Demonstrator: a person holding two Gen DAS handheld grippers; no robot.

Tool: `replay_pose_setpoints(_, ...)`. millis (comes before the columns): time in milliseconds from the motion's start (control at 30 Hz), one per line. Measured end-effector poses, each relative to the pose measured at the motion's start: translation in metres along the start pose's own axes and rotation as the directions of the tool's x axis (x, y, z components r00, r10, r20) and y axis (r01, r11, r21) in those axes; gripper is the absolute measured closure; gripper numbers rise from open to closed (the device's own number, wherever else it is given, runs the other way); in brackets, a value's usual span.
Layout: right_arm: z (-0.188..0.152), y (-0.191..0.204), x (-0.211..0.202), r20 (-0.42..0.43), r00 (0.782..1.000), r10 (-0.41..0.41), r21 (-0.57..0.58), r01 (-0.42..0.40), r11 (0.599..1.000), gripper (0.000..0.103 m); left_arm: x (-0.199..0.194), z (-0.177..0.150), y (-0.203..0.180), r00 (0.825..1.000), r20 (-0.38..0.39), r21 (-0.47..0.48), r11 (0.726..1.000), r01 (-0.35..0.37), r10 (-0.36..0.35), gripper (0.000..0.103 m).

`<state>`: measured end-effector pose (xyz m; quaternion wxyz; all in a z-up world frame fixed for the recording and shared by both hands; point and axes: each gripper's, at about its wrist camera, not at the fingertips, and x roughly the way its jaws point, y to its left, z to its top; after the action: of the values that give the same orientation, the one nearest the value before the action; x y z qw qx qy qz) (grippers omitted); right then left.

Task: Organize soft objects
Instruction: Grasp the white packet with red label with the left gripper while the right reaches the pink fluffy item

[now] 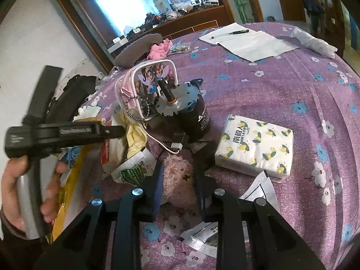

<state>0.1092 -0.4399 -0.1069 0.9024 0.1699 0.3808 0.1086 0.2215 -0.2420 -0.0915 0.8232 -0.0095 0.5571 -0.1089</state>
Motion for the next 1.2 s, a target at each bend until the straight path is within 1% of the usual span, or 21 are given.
replay_pose_setpoints(33,0.0,0.0,0.0,-0.001,1.0,0.001,-0.001,-0.001,1.0,0.078,0.004,0.0,0.004,1.0,-0.015,-0.032,0.999,0.02,-0.021,0.043)
replay_pose_setpoints(67,0.0,0.002,0.0,0.0,1.0,0.001,-0.005,-0.001,1.0,0.078,0.004,0.0,0.005,1.0,-0.001,-0.041,0.999,0.023,-0.023,0.043)
replay_pose_setpoints(100,0.0,0.002,-0.001,0.003,1.0,0.002,-0.008,-0.002,1.0,0.078,0.003,0.0,0.004,1.0,0.012,-0.035,0.999,0.009,-0.008,0.043)
replay_pose_setpoints(133,0.0,0.003,-0.001,0.007,1.0,0.005,-0.01,-0.005,1.0,0.078,0.003,-0.001,0.004,1.0,0.013,-0.039,0.999,0.015,-0.015,0.044)
replay_pose_setpoints(167,0.0,0.003,-0.002,0.008,1.0,0.007,-0.009,-0.007,1.0,0.078,0.002,-0.002,0.005,0.999,0.017,-0.046,0.998,0.033,-0.032,0.045)
replay_pose_setpoints(233,0.0,0.002,-0.002,0.007,1.0,0.004,-0.006,-0.004,1.0,0.078,-0.004,-0.008,0.009,0.999,0.024,-0.067,0.997,0.05,-0.048,0.053)
replay_pose_setpoints(333,0.0,0.001,-0.005,0.022,1.0,0.008,-0.002,-0.008,1.0,0.078,-0.013,-0.018,0.012,0.996,0.013,-0.071,0.994,0.088,-0.088,0.054)
replay_pose_setpoints(400,0.0,0.0,-0.01,0.043,0.999,0.02,0.001,-0.02,1.0,0.078,-0.025,-0.025,0.013,0.994,0.026,-0.063,0.992,0.108,-0.107,0.054)
replay_pose_setpoints(467,0.0,0.0,-0.012,0.053,0.998,0.036,0.0,-0.036,0.999,0.078,-0.04,-0.035,0.015,0.987,0.049,-0.055,0.987,0.154,-0.151,0.054)
replay_pose_setpoints(533,0.0,0.001,-0.014,0.067,0.996,0.05,-0.006,-0.05,0.999,0.078,-0.054,-0.046,0.016,0.981,0.059,-0.04,0.982,0.185,-0.182,0.054)
replay_pose_setpoints(600,0.001,0.003,-0.017,0.085,0.994,0.067,-0.012,-0.066,0.998,0.078,-0.065,-0.056,0.022,0.971,0.06,-0.045,0.971,0.235,-0.232,0.054)
replay_pose_setpoints(767,0.0,0.011,-0.025,0.135,0.987,0.088,-0.049,-0.082,0.995,0.078,-0.104,-0.083,0.051,0.95,0.101,-0.071,0.95,0.304,-0.296,0.054)
replay_pose_setpoints(867,0.0,0.018,-0.028,0.155,0.983,0.099,-0.059,-0.091,0.994,0.079,-0.127,-0.094,0.078,0.944,0.148,-0.094,0.946,0.309,-0.293,0.054)
replay_pose_setpoints(933,0.001,0.028,-0.032,0.151,0.981,0.124,-0.065,-0.115,0.991,0.079,-0.14,-0.1,0.099,0.946,0.178,-0.111,0.949,0.294,-0.272,0.054)
replay_pose_setpoints(1033,0.003,0.059,-0.04,0.137,0.971,0.194,-0.078,-0.185,0.98,0.079,-0.153,-0.099,0.127,0.947,0.212,-0.129,0.953,0.272,-0.242,0.054)
replay_pose_setpoints(1100,0.009,0.088,-0.04,0.119,0.963,0.244,-0.108,-0.231,0.967,0.079,-0.159,-0.096,0.14,0.946,0.233,-0.135,0.956,0.262,-0.226,0.054)
replay_pose_setpoints(1133,0.012,0.107,-0.037,0.106,0.958,0.267,-0.13,-0.253,0.959,0.079,-0.161,-0.092,0.148,0.944,0.242,-0.138,0.955,0.261,-0.223,0.054)
replay_pose_setpoints(1200,0.019,0.131,-0.025,0.078,0.955,0.286,-0.153,-0.272,0.95,0.079,-0.163,-0.085,0.157,0.945,0.252,-0.134,0.96,0.247,-0.208,0.054)
